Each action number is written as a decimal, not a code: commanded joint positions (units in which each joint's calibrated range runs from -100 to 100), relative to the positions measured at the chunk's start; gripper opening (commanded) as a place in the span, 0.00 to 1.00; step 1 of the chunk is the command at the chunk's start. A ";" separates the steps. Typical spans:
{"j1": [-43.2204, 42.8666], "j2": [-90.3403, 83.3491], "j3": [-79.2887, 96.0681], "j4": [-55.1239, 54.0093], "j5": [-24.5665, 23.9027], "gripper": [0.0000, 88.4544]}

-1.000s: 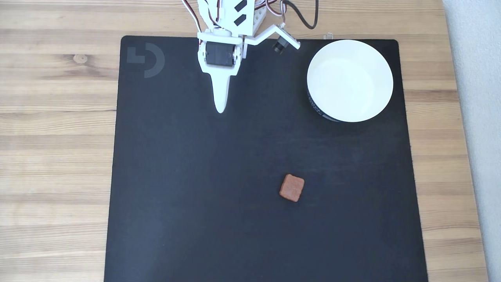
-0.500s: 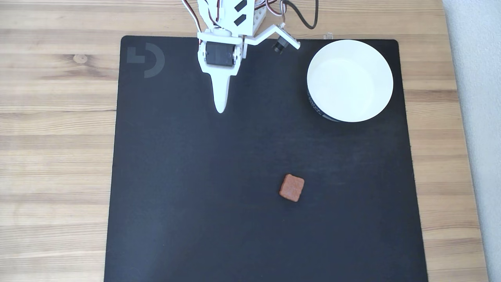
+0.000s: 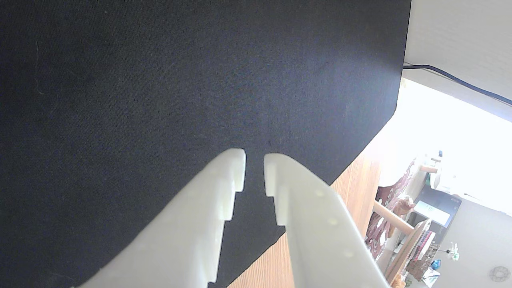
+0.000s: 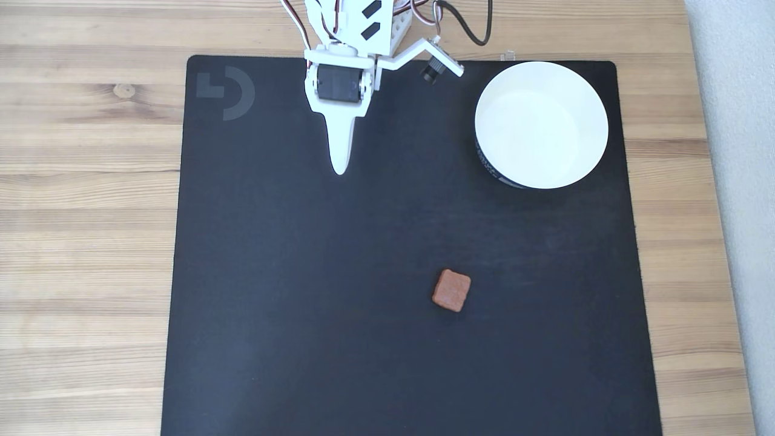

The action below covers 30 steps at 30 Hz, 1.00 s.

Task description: Pick up the toy and place it on the plate

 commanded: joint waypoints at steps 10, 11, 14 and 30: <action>-0.14 -0.67 0.21 0.37 -0.02 0.03; -0.14 -0.67 0.21 0.37 -0.07 0.03; -0.05 -0.67 0.21 0.37 -0.13 0.03; -0.05 -0.67 0.21 0.37 -0.02 0.03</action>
